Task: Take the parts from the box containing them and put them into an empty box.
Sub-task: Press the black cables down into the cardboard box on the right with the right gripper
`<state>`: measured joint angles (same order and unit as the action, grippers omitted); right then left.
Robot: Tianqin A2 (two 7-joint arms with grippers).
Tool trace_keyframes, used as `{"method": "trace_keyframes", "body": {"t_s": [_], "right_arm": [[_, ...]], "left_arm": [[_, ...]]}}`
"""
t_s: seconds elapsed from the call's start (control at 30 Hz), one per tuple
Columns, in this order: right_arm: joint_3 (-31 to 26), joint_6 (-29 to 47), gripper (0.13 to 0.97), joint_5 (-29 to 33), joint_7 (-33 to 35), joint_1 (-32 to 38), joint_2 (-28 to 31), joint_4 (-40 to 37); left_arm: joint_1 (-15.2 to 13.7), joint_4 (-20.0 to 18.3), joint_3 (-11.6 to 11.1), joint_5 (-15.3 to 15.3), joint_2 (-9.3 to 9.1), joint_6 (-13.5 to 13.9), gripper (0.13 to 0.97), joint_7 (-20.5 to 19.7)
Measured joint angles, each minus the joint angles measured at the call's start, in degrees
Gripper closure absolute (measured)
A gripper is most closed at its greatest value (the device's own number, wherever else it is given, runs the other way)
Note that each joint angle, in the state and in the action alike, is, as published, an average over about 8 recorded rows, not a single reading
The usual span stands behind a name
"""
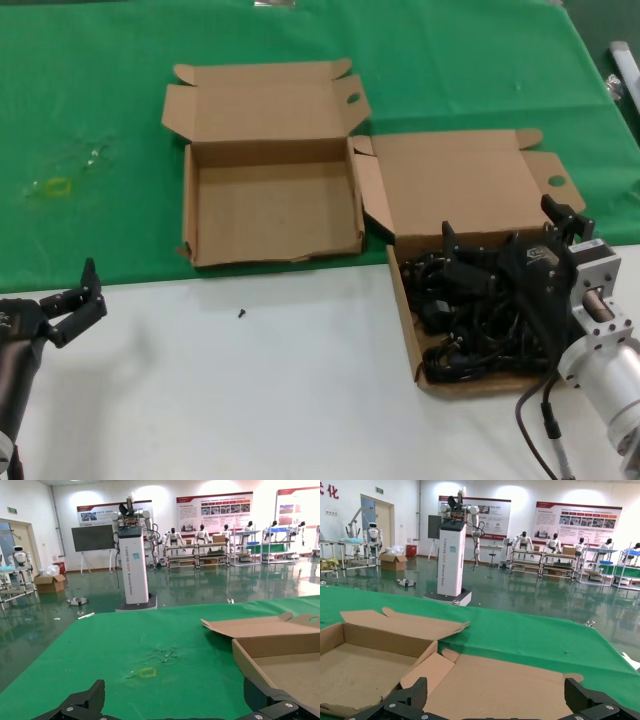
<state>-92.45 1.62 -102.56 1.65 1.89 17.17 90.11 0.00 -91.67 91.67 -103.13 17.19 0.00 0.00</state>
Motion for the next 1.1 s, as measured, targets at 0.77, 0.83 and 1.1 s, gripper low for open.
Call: {"method": "trace_keyframes", "body": {"t_s": [0.77,0.83,1.1], "right_arm": [[0.00,0.00,0.129,0.00,0.00,0.00,0.00,0.00],[0.00,0.00,0.129,0.00,0.00,0.00,0.00,0.00],[-0.02,-0.13,0.129,-0.05,-0.05,-0.04,0.07,0.05]], "left_arm": [[0.00,0.00,0.00,0.00,0.00,0.00,0.136,0.00],[0.00,0.00,0.00,0.00,0.00,0.00,0.139,0.00],[0.00,0.00,0.00,0.00,0.00,0.00,0.183,0.00]]}}
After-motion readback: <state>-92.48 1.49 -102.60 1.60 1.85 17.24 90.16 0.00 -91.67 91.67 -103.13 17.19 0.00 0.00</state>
